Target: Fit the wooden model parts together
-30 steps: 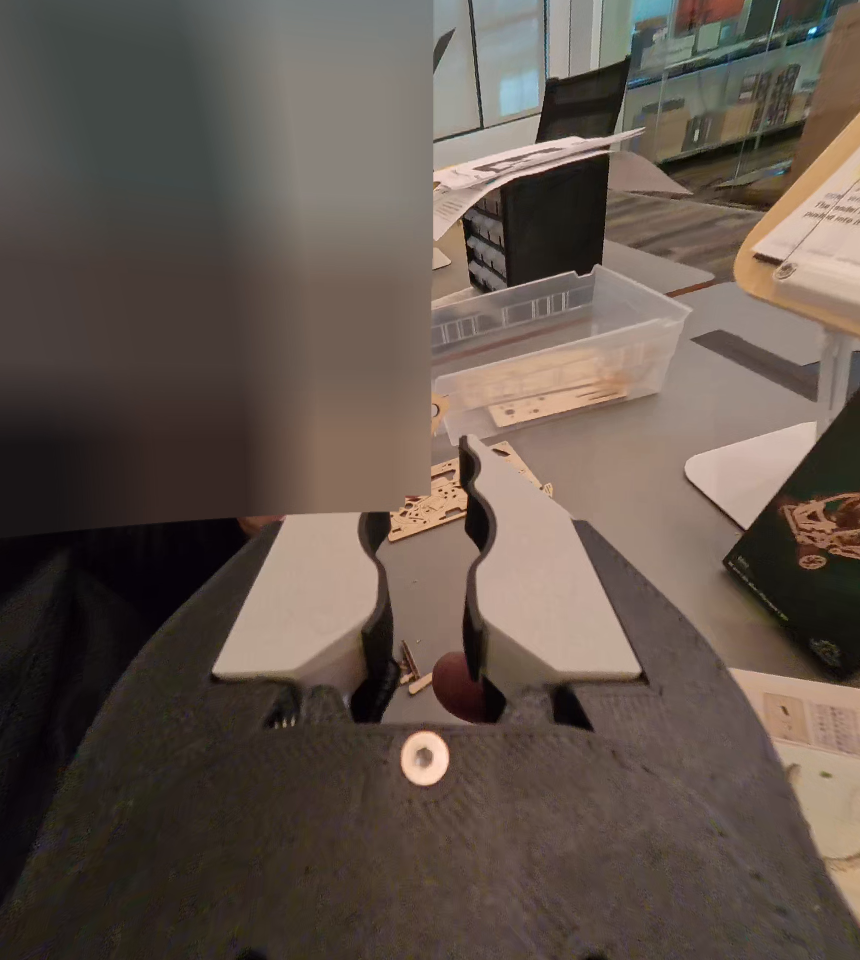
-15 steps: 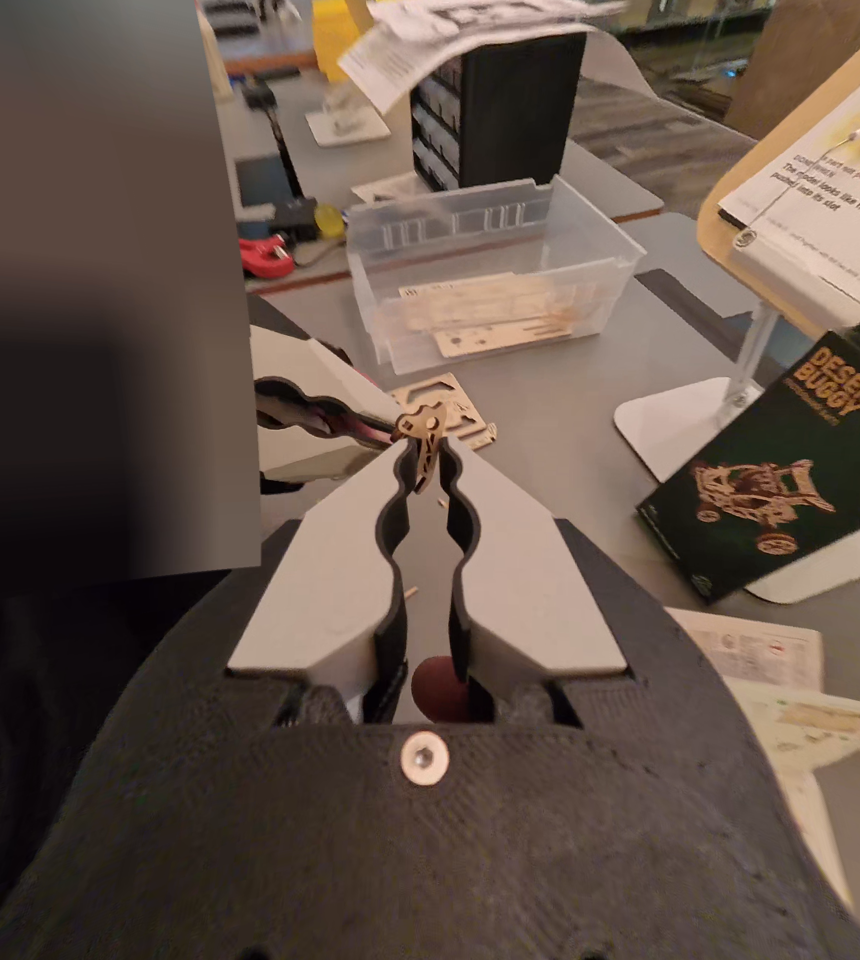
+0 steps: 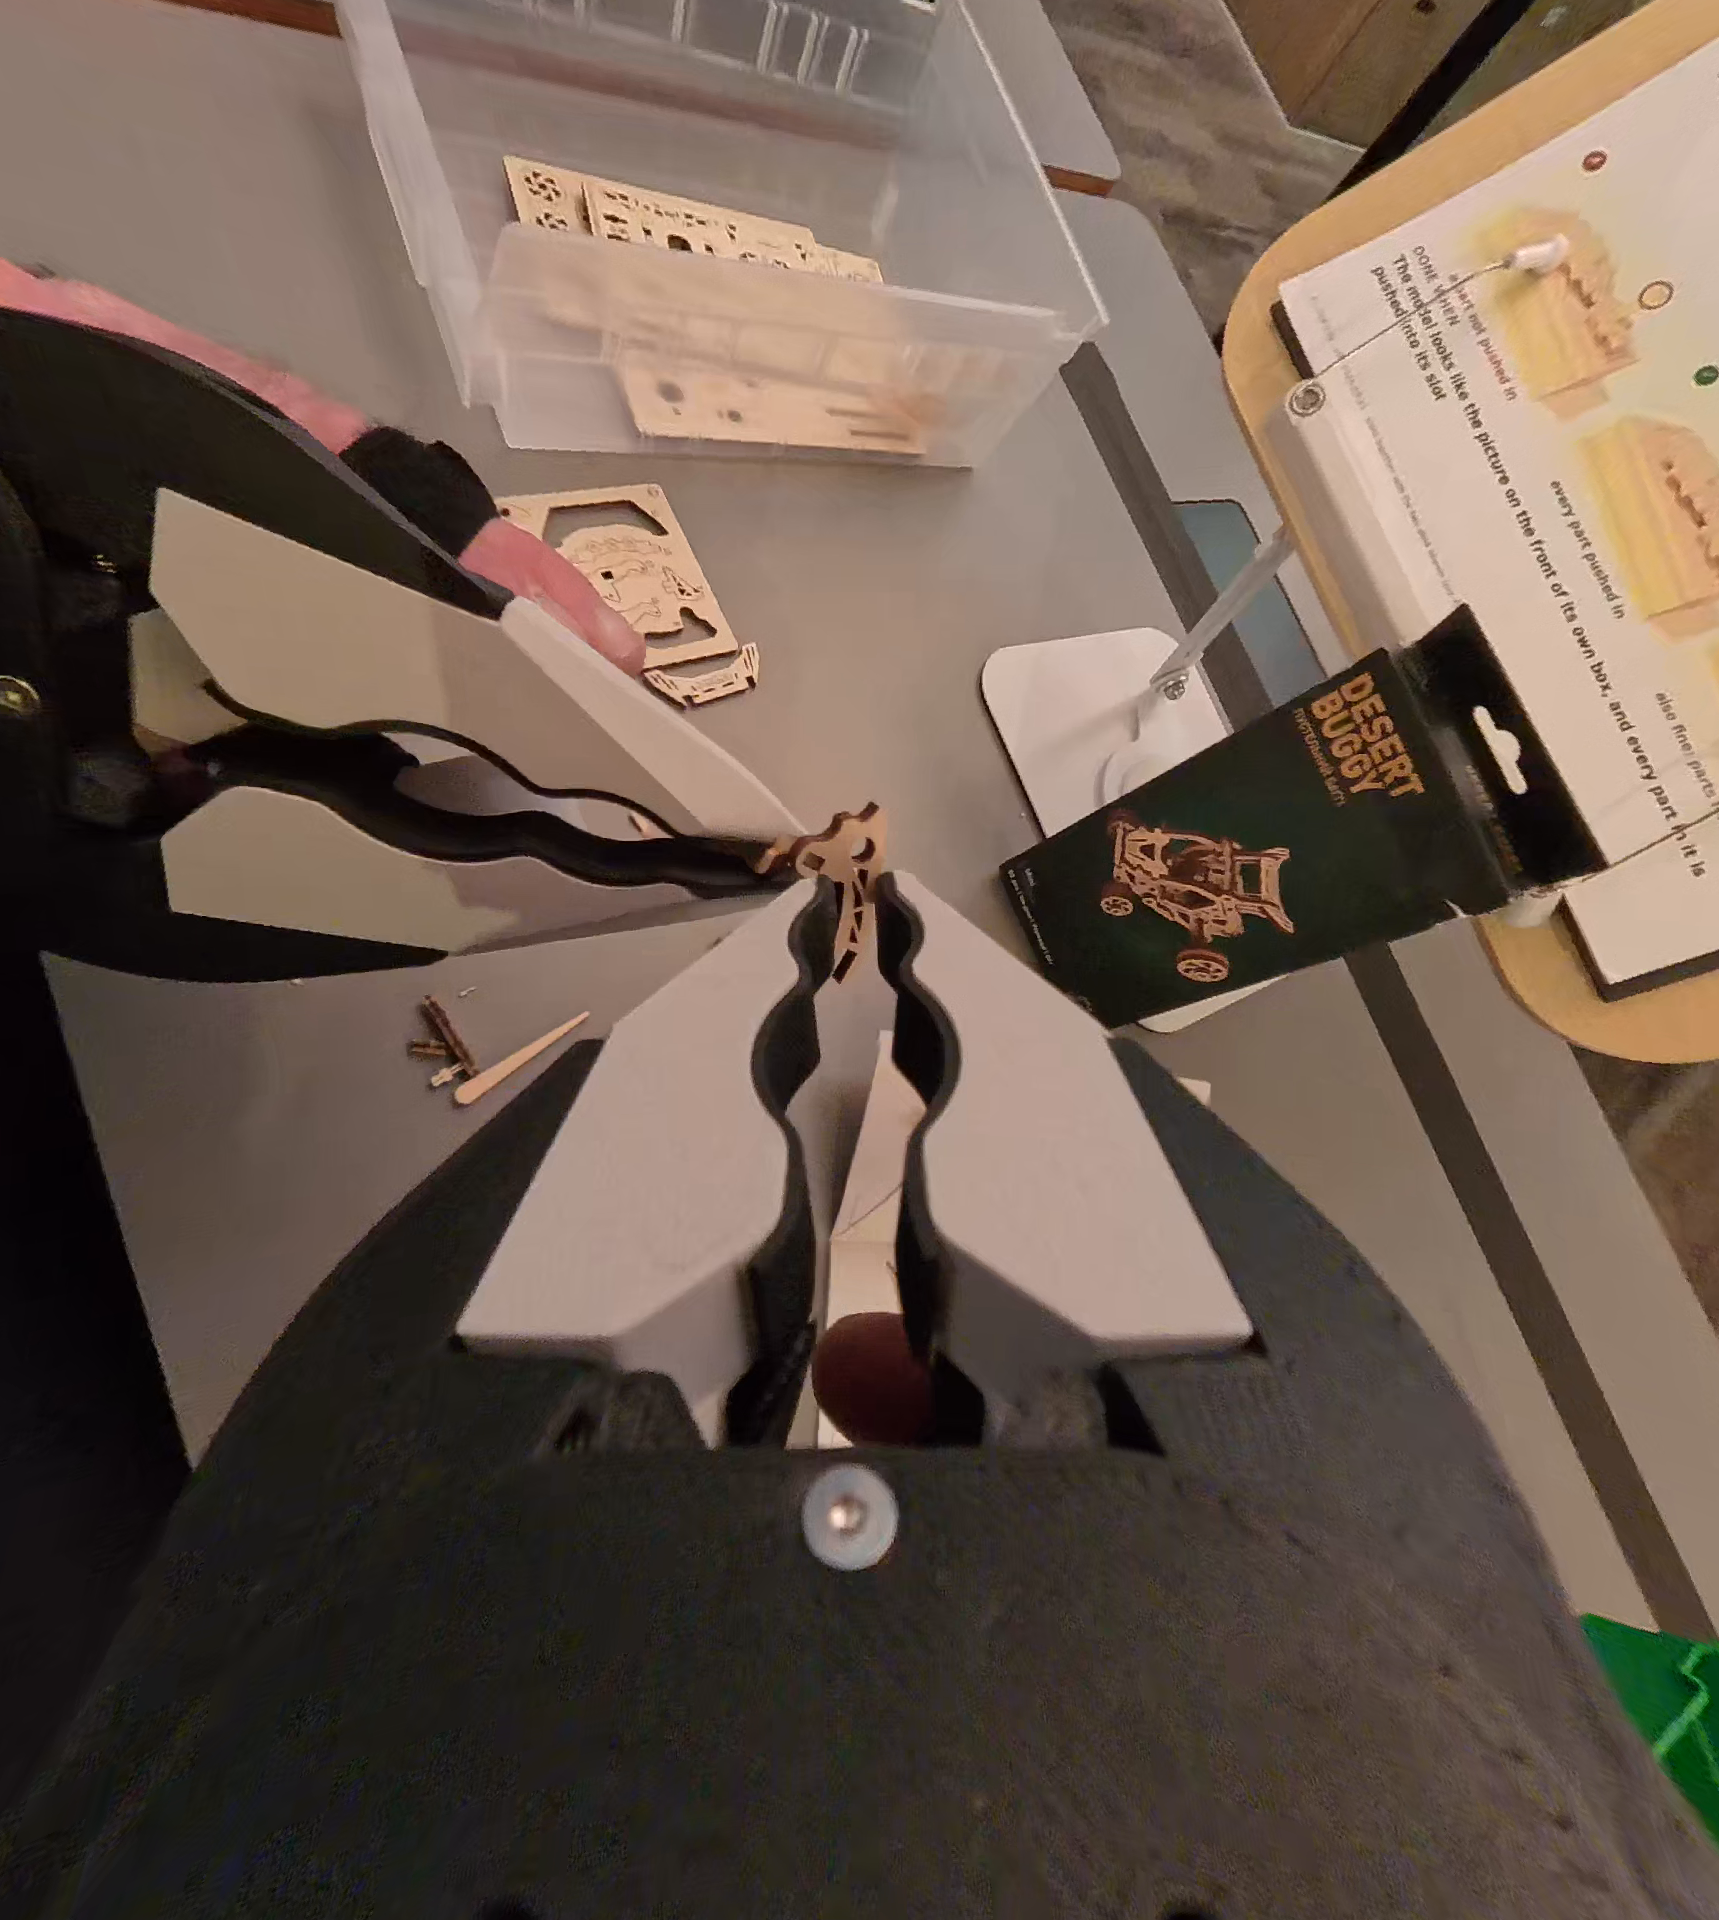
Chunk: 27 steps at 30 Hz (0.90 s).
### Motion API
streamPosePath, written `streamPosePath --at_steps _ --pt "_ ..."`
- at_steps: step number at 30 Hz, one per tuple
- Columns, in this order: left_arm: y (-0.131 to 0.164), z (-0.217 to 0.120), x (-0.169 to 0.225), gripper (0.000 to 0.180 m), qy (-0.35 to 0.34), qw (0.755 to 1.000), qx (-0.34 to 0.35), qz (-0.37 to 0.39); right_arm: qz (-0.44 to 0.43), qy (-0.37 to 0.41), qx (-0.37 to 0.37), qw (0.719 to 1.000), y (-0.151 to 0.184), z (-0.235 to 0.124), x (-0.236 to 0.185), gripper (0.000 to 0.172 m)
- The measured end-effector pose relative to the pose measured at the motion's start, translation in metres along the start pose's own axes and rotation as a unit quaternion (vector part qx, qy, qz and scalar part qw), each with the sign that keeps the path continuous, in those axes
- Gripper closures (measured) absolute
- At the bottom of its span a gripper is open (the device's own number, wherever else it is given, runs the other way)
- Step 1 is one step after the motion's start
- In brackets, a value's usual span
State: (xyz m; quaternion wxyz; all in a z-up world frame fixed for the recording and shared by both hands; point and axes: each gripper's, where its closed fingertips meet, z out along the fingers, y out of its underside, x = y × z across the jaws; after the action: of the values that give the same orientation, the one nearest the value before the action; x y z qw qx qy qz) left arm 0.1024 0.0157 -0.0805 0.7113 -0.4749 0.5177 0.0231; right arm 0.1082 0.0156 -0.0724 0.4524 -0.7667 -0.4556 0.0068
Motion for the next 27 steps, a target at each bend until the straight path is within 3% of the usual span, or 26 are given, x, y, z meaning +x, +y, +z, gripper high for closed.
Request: streamPosePath --at_steps 1,12,16,27 --pt "0.001 0.0 0.001 0.179 -0.002 1.0 -0.004 0.011 -0.007 0.007 -0.005 1.0 0.001 0.001 0.0 0.166" --pt "0.006 0.003 0.007 0.179 -0.01 0.997 -0.02 0.076 0.002 -0.02 -0.041 0.999 0.01 0.007 -0.004 0.166" --pt "0.005 0.004 0.005 0.179 -0.011 0.996 -0.018 0.092 0.054 -0.052 -0.001 0.997 0.01 0.007 -0.004 0.166" --pt "-0.003 0.002 0.006 0.179 -0.015 0.996 -0.004 0.093 0.094 -0.074 0.059 0.991 0.008 -0.007 -0.003 0.16"
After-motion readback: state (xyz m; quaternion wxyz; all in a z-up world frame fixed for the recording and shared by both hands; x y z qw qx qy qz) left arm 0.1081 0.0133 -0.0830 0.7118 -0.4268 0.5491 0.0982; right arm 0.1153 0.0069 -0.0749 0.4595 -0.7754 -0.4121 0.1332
